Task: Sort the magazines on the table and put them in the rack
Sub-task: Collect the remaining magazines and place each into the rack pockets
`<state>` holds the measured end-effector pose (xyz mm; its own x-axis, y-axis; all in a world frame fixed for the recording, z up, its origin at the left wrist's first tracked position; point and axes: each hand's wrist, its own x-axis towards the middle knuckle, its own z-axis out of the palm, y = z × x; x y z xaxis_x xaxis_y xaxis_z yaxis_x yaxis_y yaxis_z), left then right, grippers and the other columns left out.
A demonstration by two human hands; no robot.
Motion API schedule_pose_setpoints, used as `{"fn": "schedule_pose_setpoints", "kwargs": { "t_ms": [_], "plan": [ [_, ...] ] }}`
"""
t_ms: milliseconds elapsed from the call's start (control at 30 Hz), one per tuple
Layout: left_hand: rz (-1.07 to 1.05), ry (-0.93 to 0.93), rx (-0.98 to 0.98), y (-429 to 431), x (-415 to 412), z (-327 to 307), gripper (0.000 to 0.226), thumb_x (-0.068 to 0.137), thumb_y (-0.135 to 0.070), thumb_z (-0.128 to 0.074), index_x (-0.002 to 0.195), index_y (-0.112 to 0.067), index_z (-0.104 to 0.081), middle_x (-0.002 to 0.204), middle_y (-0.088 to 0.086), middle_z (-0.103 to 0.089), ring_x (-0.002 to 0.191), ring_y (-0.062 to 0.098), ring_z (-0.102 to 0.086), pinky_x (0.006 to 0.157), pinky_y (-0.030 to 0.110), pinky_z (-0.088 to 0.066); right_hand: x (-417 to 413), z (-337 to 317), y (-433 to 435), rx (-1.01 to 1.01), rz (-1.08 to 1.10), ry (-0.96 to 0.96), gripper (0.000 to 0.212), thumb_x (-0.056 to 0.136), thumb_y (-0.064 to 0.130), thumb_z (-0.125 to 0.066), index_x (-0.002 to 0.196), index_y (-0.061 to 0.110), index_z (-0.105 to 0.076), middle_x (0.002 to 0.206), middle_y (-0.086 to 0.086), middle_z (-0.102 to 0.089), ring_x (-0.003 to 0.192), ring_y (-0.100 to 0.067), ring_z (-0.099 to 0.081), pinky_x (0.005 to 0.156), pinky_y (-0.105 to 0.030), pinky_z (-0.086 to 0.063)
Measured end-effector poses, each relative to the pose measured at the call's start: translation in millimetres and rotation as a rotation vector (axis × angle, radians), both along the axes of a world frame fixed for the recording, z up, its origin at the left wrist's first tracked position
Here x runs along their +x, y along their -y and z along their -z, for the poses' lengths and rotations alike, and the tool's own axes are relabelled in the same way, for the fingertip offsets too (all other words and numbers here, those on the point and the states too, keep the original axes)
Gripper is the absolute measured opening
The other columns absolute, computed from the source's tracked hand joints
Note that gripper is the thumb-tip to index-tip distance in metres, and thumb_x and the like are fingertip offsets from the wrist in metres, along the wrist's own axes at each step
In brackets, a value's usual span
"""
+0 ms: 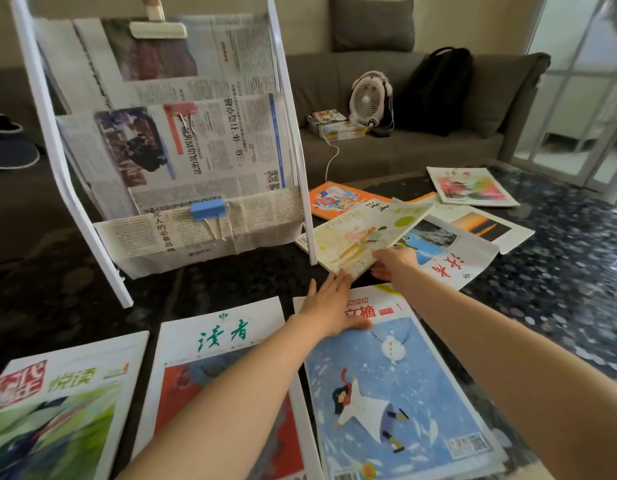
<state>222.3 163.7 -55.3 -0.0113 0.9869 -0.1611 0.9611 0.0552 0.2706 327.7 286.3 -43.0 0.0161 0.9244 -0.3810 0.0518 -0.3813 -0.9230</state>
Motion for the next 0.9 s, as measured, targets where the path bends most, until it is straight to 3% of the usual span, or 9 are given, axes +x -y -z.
{"fn": "schedule_pose_setpoints", "kwargs": {
  "t_ms": [100, 200, 300, 400, 467, 567, 633, 767, 900],
  "plan": [
    [-0.023, -0.049, 0.094, 11, 8, -2, 0.104, 0.081, -0.056, -0.058, 0.152, -0.013, 0.005, 0.161, 0.006, 0.01, 0.149, 0.025, 0.01, 0.118, 0.051, 0.006, -8, -3, 3, 0.064, 0.024, 0.004, 0.025, 0.089, 0.001, -0.052, 0.114, 0.003, -0.051, 0.103, -0.019, -0.064, 0.082, -0.033, -0.069, 0.05, -0.034, -0.058],
    [-0.01, -0.059, 0.256, 26, 14, -5, 0.098, 0.084, -0.052, -0.058, 0.151, -0.013, 0.0, 0.161, 0.008, 0.009, 0.149, 0.026, 0.009, 0.119, 0.05, 0.005, -12, -12, 6, 0.096, 0.068, -0.049, 0.024, 0.092, -0.002, -0.046, 0.113, 0.008, -0.048, 0.111, -0.016, -0.059, 0.09, -0.035, -0.068, 0.045, -0.033, -0.058],
    [-0.053, 0.071, 0.391, 45, 10, -8, 0.08, 0.089, -0.059, -0.035, 0.151, -0.013, -0.014, 0.161, 0.005, -0.006, 0.149, 0.021, -0.001, 0.121, 0.042, 0.0, 3, -27, 12, 0.191, 0.113, -0.026, 0.021, 0.093, 0.001, -0.047, 0.112, 0.01, -0.047, 0.114, -0.018, -0.059, 0.094, -0.034, -0.067, 0.052, -0.035, -0.058],
    [-0.189, 0.27, 0.502, 70, 5, -14, 0.091, 0.076, -0.067, -0.006, 0.147, -0.014, -0.029, 0.158, 0.001, -0.02, 0.148, 0.015, -0.012, 0.12, 0.034, -0.007, 33, -41, 25, 0.291, 0.086, 0.069, 0.023, 0.092, 0.004, -0.048, 0.114, 0.009, -0.049, 0.107, -0.018, -0.06, 0.075, -0.03, -0.064, 0.039, -0.025, -0.052],
    [-0.248, 0.308, 0.529, 84, 1, -15, 0.092, 0.076, -0.066, -0.005, 0.144, -0.012, -0.034, 0.156, 0.001, -0.026, 0.147, 0.015, -0.017, 0.12, 0.032, -0.014, 53, -48, 37, 0.329, 0.047, 0.064, 0.027, 0.092, 0.0, -0.047, 0.117, 0.006, -0.05, 0.105, -0.019, -0.059, 0.072, -0.029, -0.062, 0.04, -0.027, -0.05],
    [-0.313, 0.321, 0.518, 101, -1, -19, 0.064, 0.094, -0.051, -0.028, 0.141, -0.01, -0.037, 0.154, 0.004, -0.032, 0.145, 0.017, -0.023, 0.117, 0.029, -0.019, 84, -59, 60, 0.338, 0.006, 0.057, 0.032, 0.09, -0.006, -0.048, 0.119, 0.003, -0.053, 0.103, -0.016, -0.059, 0.082, -0.031, -0.061, 0.052, -0.032, -0.051],
    [-0.381, 0.374, 0.498, 108, 3, -27, 0.052, 0.098, -0.036, -0.041, 0.141, -0.008, -0.037, 0.149, 0.008, -0.038, 0.14, 0.02, -0.031, 0.114, 0.029, -0.024, 104, -64, 72, 0.32, -0.069, 0.048, 0.032, 0.088, -0.007, -0.048, 0.116, 0.004, -0.056, 0.1, -0.016, -0.06, 0.077, -0.029, -0.061, 0.052, -0.029, -0.051],
    [-0.522, 0.841, 0.239, 112, 21, -46, 0.05, 0.097, -0.043, -0.038, 0.137, -0.012, -0.041, 0.138, 0.008, -0.052, 0.129, 0.026, -0.049, 0.108, 0.038, -0.038, 136, -71, 93, 0.245, -0.232, 0.109, 0.025, 0.088, -0.006, -0.05, 0.107, 0.009, -0.058, 0.087, -0.012, -0.061, 0.067, -0.02, -0.058, 0.047, -0.023, -0.047],
    [-0.42, 0.86, 0.005, 132, 43, -44, 0.049, 0.098, -0.044, -0.038, 0.135, -0.014, -0.044, 0.137, 0.005, -0.054, 0.125, 0.023, -0.051, 0.107, 0.042, -0.04, 163, -70, 104, 0.152, -0.296, 0.184, 0.021, 0.091, -0.006, -0.048, 0.097, 0.011, -0.058, 0.081, -0.009, -0.061, 0.063, -0.019, -0.057, 0.043, -0.021, -0.046]
  ]
}}
